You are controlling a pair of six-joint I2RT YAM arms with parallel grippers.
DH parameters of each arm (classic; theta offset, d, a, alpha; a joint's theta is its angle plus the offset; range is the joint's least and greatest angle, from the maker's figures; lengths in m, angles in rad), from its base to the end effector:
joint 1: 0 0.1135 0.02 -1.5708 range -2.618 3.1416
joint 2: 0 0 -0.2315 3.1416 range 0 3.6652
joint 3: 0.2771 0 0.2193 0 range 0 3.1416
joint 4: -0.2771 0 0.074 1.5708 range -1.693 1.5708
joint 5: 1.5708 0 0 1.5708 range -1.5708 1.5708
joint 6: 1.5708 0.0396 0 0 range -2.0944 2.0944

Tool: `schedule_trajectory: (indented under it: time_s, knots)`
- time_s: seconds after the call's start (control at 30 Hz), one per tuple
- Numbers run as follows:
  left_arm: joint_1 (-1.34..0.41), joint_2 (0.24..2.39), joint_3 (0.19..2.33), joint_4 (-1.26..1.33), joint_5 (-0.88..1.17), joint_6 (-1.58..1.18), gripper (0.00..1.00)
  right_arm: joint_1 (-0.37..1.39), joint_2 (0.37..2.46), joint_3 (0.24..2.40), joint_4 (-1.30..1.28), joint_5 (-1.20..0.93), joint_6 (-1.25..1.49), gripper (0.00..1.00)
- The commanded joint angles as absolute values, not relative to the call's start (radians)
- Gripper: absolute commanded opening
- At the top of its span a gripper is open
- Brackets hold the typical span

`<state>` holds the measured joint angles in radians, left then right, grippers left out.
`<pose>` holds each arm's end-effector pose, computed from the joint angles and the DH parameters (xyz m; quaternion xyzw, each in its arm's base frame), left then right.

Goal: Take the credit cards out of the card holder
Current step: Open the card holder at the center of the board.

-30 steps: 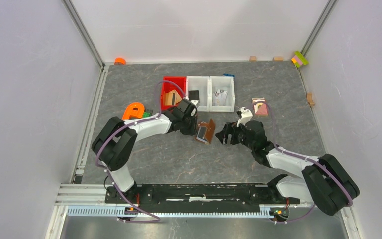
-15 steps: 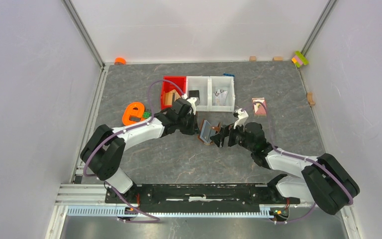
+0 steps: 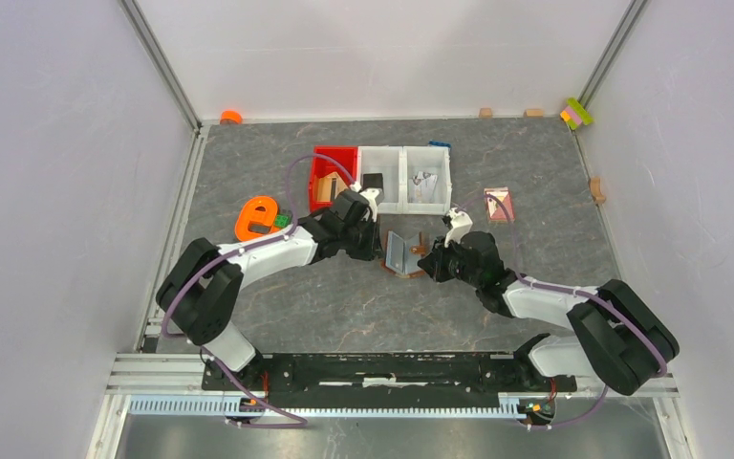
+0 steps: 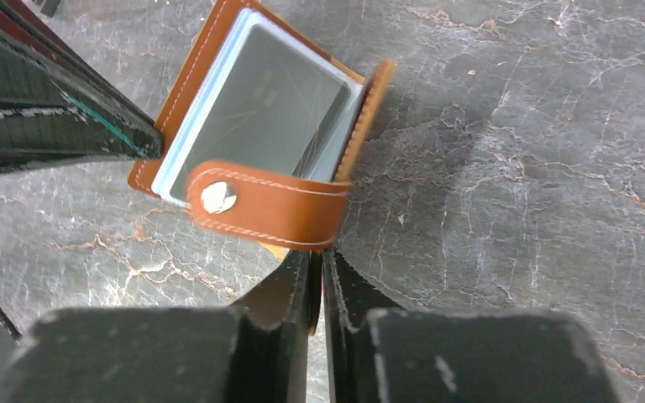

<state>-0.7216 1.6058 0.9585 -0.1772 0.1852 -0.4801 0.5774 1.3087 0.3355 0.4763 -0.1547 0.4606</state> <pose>0.2273 -0.2097 0.1826 0.1452 0.9164 -0.2762 0.2507 0.1875 0.1294 0.1425 -0.0895 0.8529 0.3106 0.4099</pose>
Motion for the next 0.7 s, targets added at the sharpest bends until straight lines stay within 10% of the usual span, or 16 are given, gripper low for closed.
schedule_trajectory:
  time_s: [0.0,0.23,0.43,0.67]
  knots:
    - [-0.726,1.634,0.997,-0.183,0.185,-0.517,0.17,0.580,1.312,0.384,0.468,-0.131,0.429,0.05]
    - [-0.721,1.664,0.986,-0.140,0.224,-0.526,0.71,0.580,1.333,0.387,0.479,-0.146,0.416,0.00]
    - [-0.713,1.712,1.001,-0.120,0.283,-0.533,0.62,0.580,1.330,0.382,0.497,-0.176,0.429,0.00]
    - [-0.703,1.723,1.003,-0.109,0.296,-0.538,0.29,0.580,1.324,0.382,0.489,-0.167,0.433,0.01]
